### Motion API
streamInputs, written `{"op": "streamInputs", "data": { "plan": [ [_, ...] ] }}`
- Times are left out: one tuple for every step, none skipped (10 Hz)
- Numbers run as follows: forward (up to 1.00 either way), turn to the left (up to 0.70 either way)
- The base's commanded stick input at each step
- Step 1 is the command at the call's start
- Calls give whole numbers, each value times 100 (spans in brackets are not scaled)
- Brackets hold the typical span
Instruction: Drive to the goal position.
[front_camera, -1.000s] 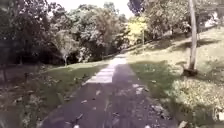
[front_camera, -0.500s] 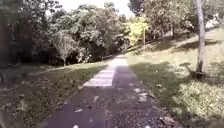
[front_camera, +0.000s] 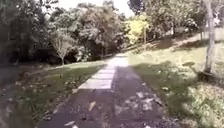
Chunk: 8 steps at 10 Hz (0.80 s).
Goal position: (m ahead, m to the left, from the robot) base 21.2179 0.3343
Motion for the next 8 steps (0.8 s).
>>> {"op": "streamInputs", "data": {
  "plan": [
    [45,0],
    [45,0],
    [45,0],
    [45,0],
    [45,0],
    [45,0],
    [45,0],
    [45,0]
  ]
}}
